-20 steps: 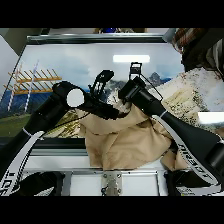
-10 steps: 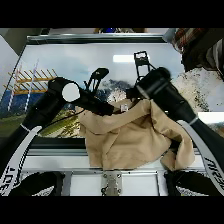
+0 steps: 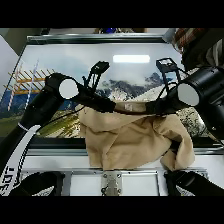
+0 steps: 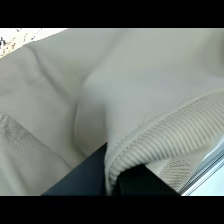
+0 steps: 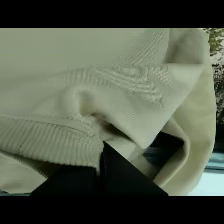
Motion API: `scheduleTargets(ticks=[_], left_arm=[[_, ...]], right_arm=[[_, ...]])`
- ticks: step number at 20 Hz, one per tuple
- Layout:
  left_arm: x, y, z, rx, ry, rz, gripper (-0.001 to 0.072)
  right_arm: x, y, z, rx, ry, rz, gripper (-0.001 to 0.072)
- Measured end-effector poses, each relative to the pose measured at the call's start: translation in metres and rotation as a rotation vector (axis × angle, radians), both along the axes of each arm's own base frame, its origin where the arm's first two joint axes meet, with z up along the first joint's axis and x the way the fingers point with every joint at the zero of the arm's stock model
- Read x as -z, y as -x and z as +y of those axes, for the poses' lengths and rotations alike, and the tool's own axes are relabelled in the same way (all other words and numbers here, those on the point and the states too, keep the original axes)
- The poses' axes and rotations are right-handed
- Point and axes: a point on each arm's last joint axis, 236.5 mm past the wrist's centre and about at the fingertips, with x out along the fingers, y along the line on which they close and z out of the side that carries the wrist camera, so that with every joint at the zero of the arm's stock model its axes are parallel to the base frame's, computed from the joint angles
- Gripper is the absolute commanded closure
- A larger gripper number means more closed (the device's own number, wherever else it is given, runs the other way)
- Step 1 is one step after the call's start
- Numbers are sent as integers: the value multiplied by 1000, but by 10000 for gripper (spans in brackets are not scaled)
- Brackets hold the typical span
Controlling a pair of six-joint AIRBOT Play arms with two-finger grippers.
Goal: Fold the clothes and pants, and hang the long-sleeved shirts on hangers.
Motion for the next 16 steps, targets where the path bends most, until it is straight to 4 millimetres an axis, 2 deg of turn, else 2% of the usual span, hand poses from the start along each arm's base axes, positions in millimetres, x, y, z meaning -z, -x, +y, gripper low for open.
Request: scheduleTargets(ticks=[5, 6, 7, 8, 12, 14, 16], left_arm=[[5, 3, -9, 20, -1, -2, 689], [5, 3, -9, 20, -1, -2, 615], [6, 2, -8, 24, -3, -4, 308], [6, 2, -7, 33, -9, -7, 120], [6, 9, 1, 72, -16, 15, 122], [-6, 16, 2, 93, 33, 33, 122], [-27, 19, 10, 92, 98, 33, 122]], right_arm=[[-3, 5, -2, 32, -26, -13, 687], [-4, 5, -1, 35, -30, -16, 686], [-4, 5, -1, 38, -33, -18, 686], [-4, 4, -1, 37, -35, -20, 687], [-5, 4, 0, 41, -39, -23, 686], [-5, 4, 0, 42, -42, -24, 686], [-4, 5, 2, 39, -49, -20, 686]])
